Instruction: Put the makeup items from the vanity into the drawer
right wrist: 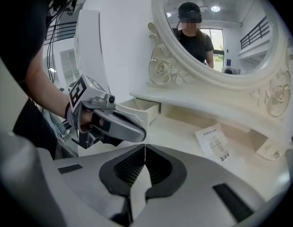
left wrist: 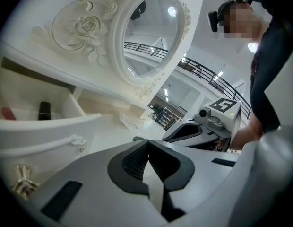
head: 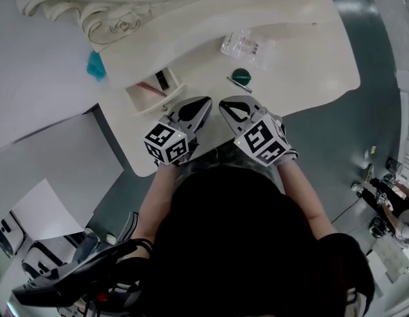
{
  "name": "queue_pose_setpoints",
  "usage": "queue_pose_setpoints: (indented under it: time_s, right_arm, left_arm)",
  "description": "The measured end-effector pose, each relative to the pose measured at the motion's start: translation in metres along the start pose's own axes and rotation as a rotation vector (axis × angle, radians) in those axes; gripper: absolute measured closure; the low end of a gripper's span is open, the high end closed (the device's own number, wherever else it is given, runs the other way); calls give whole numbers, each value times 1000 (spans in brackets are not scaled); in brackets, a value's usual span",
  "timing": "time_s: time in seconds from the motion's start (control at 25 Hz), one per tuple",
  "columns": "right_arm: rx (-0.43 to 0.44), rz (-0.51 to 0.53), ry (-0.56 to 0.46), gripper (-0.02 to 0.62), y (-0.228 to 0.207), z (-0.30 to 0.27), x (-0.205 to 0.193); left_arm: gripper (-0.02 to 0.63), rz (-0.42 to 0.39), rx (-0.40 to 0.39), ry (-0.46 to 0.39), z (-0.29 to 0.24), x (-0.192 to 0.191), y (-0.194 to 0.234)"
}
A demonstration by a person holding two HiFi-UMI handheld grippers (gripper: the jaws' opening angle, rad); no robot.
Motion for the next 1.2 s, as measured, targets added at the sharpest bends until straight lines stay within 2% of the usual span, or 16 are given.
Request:
queue_pose_setpoints:
  time_s: [0.6,0.88,1.0,1.12,1.2]
  right_arm:
    - [-34,-74,33,574,-9,9,-29]
    - [-236,-170,120,571,-37,10,-49]
    - [-253,-200,160,561,-49,8,-56]
    - [-263,-199,187,510,-57,7,-58]
    - [-254,-207,208,502,-61,4,-58]
  left_arm:
    - [591,-33,-53,83,-26,-2,-6]
    - [591,-63,-57,56,-25,7,-9]
    - [591,-72,-49,58,-26,8,-7]
    - [591,-79,-41,58,-26,9,-7]
    - [591,-80,-37,57,-25,9,-6]
Point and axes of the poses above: the fingertips, and each gripper's own axes: z backward along the fingers, y to its left, x out of its top, the point moved 10 cm from there along z, backward along the fingers, and after that the axes turned 8 degrees about x, right-handed, at the moved point
